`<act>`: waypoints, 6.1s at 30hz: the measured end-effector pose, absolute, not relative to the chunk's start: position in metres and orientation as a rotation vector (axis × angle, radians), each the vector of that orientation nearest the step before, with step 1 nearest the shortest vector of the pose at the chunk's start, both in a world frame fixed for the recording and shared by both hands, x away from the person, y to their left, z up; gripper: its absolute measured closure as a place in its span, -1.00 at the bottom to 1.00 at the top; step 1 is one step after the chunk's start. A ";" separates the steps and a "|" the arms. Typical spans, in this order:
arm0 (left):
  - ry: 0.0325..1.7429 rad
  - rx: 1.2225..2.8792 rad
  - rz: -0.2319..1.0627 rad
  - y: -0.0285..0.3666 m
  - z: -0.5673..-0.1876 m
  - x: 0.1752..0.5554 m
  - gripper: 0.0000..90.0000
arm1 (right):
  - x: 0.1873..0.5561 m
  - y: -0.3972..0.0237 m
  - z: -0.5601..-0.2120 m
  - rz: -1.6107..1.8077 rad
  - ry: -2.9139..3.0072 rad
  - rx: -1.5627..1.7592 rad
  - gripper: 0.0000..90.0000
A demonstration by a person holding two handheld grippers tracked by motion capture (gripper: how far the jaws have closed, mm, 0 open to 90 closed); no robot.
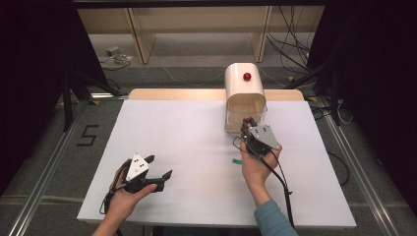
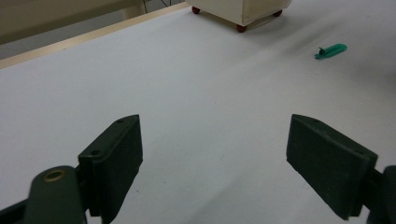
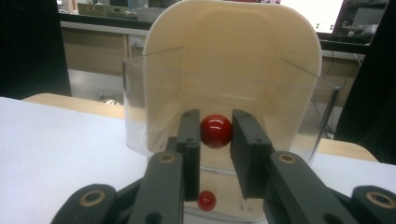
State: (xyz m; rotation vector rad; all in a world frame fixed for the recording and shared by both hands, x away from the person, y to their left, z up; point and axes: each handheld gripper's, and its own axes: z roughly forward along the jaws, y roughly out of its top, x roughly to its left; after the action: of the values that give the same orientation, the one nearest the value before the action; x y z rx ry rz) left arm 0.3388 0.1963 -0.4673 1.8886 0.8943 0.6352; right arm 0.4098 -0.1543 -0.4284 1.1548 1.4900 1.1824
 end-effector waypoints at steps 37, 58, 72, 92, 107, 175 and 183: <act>0.891 1.888 0.638 0.196 -0.467 0.339 -0.58 | 0.408 -0.155 -0.430 1.169 1.509 1.155 0.65; 0.892 1.888 0.638 0.196 -0.467 0.339 -0.58 | 0.411 -0.164 -0.429 1.194 1.597 1.155 0.31; 0.896 1.888 0.638 0.196 -0.468 0.339 -0.58 | 0.413 -0.182 -0.427 1.194 1.757 1.134 -0.36; 0.902 1.884 0.637 0.197 -0.468 0.339 -0.58 | 0.412 -0.197 -0.430 1.252 1.955 1.103 -0.63; 0.902 1.884 0.638 0.196 -0.468 0.339 -0.58 | 0.400 -0.212 -0.433 1.266 2.028 1.055 -0.63; 0.890 1.886 0.621 0.196 -0.469 0.339 -0.58 | 0.384 -0.219 -0.460 1.279 2.272 0.947 -0.62; 0.883 1.906 0.627 0.193 -0.468 0.341 -0.58 | 0.392 -0.214 -0.467 1.270 2.304 0.931 -0.53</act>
State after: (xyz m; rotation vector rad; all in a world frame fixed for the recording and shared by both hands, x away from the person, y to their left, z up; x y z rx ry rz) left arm 0.3405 0.1928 -0.4684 1.9065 0.8827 0.6266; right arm 0.3922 -0.2141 -0.4673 0.9307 2.3044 1.2704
